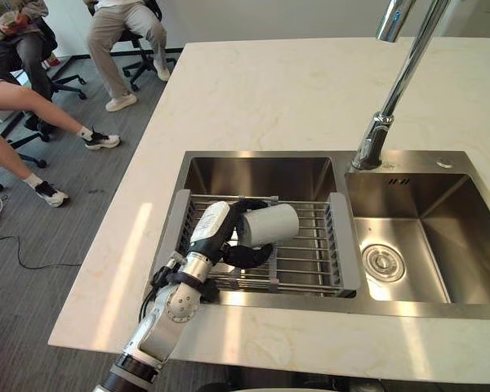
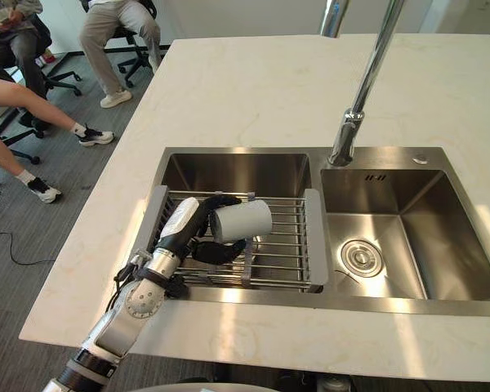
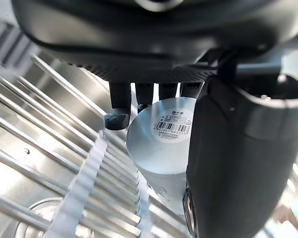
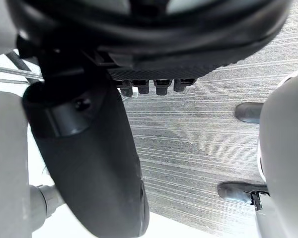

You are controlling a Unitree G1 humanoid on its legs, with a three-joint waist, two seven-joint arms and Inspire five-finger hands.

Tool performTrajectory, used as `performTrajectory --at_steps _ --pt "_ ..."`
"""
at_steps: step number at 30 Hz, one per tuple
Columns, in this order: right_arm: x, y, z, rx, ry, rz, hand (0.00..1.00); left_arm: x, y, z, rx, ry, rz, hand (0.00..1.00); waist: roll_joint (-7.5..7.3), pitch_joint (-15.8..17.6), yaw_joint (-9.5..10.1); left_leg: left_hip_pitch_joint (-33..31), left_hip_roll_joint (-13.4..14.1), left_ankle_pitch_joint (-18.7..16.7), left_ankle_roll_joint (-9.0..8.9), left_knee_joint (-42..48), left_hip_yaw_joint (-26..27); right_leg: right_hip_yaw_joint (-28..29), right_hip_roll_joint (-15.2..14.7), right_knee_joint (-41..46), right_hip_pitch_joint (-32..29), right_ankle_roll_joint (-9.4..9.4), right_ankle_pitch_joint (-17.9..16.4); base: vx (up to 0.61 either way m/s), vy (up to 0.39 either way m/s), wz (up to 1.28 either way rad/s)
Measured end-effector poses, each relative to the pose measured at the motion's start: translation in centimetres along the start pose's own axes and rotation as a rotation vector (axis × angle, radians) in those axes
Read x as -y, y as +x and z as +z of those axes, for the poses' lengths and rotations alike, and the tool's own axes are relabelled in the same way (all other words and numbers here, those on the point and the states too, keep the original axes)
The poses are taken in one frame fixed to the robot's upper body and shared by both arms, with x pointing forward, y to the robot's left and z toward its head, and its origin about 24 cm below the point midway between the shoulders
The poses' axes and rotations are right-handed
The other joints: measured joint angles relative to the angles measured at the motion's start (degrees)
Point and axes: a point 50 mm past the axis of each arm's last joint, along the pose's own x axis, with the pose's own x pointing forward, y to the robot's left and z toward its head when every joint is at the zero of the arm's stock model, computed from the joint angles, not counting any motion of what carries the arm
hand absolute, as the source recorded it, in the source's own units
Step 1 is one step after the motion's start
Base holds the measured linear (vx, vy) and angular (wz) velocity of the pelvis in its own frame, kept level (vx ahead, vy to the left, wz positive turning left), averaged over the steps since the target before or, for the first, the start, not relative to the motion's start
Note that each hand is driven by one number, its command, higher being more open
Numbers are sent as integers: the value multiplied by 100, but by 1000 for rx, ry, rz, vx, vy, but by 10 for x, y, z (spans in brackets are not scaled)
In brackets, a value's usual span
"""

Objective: Walk over to the sink, pick up the cup, carry it to the dishwasher, place the cup inside the dishwasher, then close the dishwasher door

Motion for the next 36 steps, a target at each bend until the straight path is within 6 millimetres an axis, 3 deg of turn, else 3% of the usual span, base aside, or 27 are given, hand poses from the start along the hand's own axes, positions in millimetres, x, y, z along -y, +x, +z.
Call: performTrajectory --at_steps 13,28,30,32,34,36 --pt "2 -2 -8 -26 5 -11 100 -35 -11 37 119 -350 334 0 -15 -67 210 33 19 -2 -1 1 56 80 4 74 -8 -13 -10 0 0 -2" --pt "-3 -4 -22 -98 -19 6 100 -30 -27 43 114 -730 396 0 -145 -364 455 -10 27 -17 9 2 114 162 11 285 -180 -21 -108 -15 -4 -3" --pt "-4 -2 -19 -91 -26 11 100 -28 -27 44 115 -748 390 0 -143 -367 510 -79 23 -20 11 12 157 210 -15 522 -366 -16 -190 -39 11 -9" --pt "-5 0 -14 -82 -45 22 100 -25 -26 47 119 -772 379 0 -162 -352 519 -262 18 -22 22 155 124 364 -90 1333 -838 -7 -457 -60 14 7" --pt "-5 1 -12 -79 -58 23 100 -20 -25 50 125 -795 359 0 -151 -340 511 -302 -6 -24 28 277 -26 755 -72 1690 -934 -38 -510 -38 45 47" --pt "-5 0 -13 -81 -60 18 100 -17 -22 56 149 -810 338 0 -212 -302 473 -420 -132 -43 52 496 -478 1320 -122 2140 -936 -22 -827 -65 21 104"
